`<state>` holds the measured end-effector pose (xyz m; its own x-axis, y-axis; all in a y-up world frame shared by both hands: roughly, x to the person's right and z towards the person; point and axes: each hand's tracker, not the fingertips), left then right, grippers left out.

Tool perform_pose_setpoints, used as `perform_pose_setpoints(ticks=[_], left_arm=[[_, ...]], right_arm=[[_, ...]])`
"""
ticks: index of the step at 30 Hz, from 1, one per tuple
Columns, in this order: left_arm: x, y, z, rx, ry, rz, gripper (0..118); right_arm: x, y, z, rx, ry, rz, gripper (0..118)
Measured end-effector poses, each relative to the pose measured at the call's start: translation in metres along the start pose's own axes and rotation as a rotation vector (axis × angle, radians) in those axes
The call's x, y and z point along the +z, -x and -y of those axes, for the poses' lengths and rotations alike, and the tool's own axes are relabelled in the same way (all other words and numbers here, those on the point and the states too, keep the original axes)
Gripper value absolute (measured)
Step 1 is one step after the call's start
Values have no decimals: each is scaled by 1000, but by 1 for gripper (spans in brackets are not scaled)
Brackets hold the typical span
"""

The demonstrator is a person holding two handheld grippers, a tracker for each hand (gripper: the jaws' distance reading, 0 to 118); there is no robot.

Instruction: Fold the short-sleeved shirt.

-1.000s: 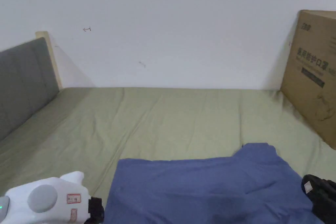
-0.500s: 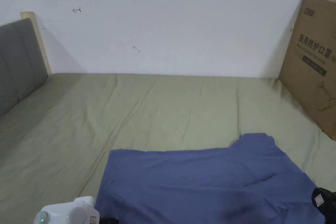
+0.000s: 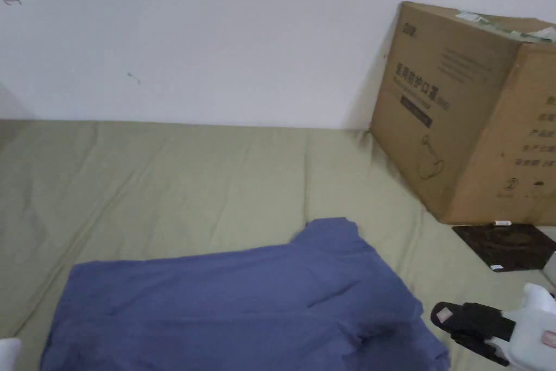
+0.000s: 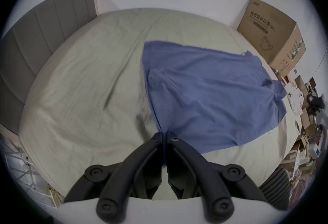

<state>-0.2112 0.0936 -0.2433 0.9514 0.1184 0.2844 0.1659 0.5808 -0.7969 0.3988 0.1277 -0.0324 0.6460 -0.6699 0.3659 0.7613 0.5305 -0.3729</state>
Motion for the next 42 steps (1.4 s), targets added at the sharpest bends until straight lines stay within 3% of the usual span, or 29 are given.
perform_pose_setpoints(ticks=[1,2,3,4,6,7,10,13,14,16,19,21,22,26,31,34,38,42], left_arm=[[1,7,-6,22,-4,18,3],[2,11,-7,52,6,44,3],[3,14,-8,77,18,62,3],[1,18,-9,93,30,70,3],[0,19,-9,87,26,43,3],[-2,19,-7,76,30,34,3],[-4,11,0,50,56,19,3],[-15,10,5,43,76,14,3],[-17,11,6,45,82,11,3],[-19,16,4,67,92,15,3],[-19,18,1,98,95,15,3],[-17,15,3,101,88,19,3],[-15,14,3,93,83,13,3],[2,9,-5,73,51,12,3],[31,13,-1,66,10,30,3],[47,23,6,14,-4,-3,3],[60,30,41,51,46,21,3],[34,43,67,19,188,46,3]], right_arm=[[-8,-3,-9,13,22,45,11],[-17,0,-16,35,53,115,45],[-27,-3,-22,40,84,166,45],[-43,-8,-30,34,157,199,58],[-71,-22,-34,-8,340,234,110],[-77,-31,-32,-61,299,277,118],[-103,-48,-32,3,353,407,118],[-120,-59,-30,19,394,379,112],[-124,-60,-31,6,415,363,103],[-126,-63,-23,30,435,393,70],[-120,-59,-19,219,426,536,18],[-108,-63,-19,203,422,472,6],[-100,-48,-18,158,416,380,6],[-65,-21,-24,266,342,369,6],[-11,-14,-25,225,316,325,6],[24,-9,-3,251,321,334,6],[51,-31,29,182,370,315,6],[49,-51,61,133,406,346,6]])
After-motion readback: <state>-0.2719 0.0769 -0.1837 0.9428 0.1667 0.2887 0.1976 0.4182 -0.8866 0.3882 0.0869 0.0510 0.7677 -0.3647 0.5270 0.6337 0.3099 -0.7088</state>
